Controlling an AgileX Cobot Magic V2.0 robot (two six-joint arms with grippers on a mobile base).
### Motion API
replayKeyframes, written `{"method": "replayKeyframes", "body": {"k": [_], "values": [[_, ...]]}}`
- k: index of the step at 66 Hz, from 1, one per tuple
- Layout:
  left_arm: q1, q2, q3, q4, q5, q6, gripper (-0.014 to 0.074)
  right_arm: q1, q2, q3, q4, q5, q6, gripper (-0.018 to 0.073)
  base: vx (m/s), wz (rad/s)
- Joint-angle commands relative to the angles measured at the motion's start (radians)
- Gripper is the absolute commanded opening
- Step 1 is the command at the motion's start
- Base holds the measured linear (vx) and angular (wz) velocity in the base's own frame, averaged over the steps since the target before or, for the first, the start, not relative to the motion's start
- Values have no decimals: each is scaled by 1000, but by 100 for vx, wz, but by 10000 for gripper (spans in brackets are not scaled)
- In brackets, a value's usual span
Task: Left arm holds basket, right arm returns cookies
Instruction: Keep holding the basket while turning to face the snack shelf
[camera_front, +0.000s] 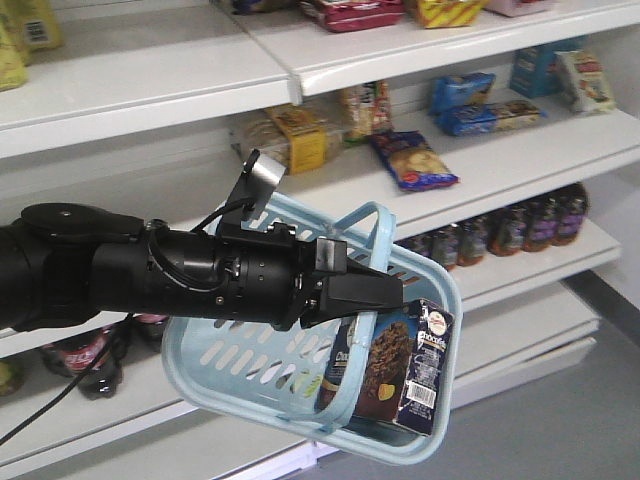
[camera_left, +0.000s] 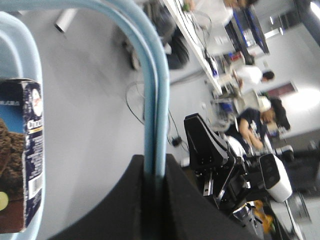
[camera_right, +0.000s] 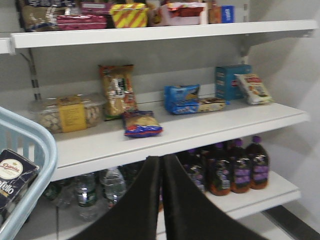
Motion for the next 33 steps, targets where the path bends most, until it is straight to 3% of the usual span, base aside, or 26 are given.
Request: {"method": "replayKeyframes", "body": {"k": [1,33], "values": [[-3,-50,-28,-80,53,14,-6,-4,-11,2,-4,-71,-8,-8,21,82],[-3,-50,-28,-80,53,14,-6,-4,-11,2,-4,-71,-8,-8,18,58]]}}
